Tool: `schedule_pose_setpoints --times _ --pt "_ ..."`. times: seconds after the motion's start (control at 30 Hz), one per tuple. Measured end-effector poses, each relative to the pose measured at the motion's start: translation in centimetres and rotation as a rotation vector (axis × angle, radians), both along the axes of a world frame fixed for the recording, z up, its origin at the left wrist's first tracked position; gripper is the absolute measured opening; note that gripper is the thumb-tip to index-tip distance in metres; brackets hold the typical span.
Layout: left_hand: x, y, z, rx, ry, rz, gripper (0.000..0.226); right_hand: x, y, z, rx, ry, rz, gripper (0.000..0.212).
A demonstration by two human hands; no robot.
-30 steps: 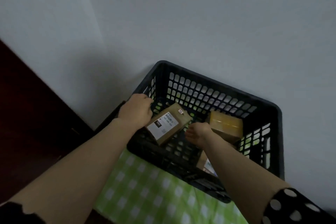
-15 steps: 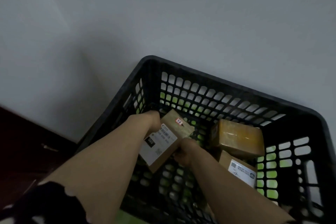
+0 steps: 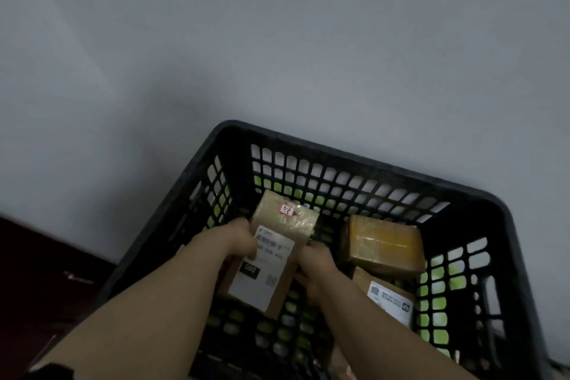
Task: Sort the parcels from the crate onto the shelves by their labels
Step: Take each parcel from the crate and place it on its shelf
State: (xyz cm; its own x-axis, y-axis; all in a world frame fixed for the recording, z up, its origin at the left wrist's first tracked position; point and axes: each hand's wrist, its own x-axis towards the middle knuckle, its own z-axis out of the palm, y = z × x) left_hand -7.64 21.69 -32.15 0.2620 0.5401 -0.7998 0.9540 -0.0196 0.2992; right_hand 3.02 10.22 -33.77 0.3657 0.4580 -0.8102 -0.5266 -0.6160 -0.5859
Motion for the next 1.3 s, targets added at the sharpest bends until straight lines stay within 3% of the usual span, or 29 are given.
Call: schedule_pose_setpoints --times 0.3,0.47,0.57,0.67,0.8,0.9,1.13,1.3 --pt "-3.1 -6.3 14.1 0.197 -0.466 0.424 0.028 -1.1 -2.9 14.5 0.264 -0.358 0.150 0.068" --pt "-9.0 -11.2 21.6 0.382 -0.723 0.737 0.044 -4.9 -4.2 21.3 0.540 -0.515 0.300 0.062" --pt "-13.9 -15.1 25.6 0.513 -0.834 0.897 0.053 -8.8 -5.7 24.7 0.679 -0.497 0.392 0.058" --pt "-19.9 -19.2 28.5 0.609 -0.830 0.951 0.058 -14.2 -7.9 27.3 0.773 -0.462 0.498 0.054" --pt "-28.5 -26.2 31.5 0.728 -0.821 1.011 0.038 -22.6 -12.1 30.2 0.919 -0.424 0.694 0.066" --pt "-36.1 -33.2 33.3 0.825 -0.767 1.127 0.037 -30.3 -16.6 32.2 1.016 -0.342 0.858 0.064" --pt "-55.1 -54.2 35.1 1.025 -0.594 1.415 0.029 -52.2 -32.1 33.3 1.084 -0.155 1.177 0.075" --pt "-63.6 -68.3 35.1 1.060 -0.549 1.666 0.024 -63.7 -43.0 33.2 1.131 -0.074 1.386 0.076"
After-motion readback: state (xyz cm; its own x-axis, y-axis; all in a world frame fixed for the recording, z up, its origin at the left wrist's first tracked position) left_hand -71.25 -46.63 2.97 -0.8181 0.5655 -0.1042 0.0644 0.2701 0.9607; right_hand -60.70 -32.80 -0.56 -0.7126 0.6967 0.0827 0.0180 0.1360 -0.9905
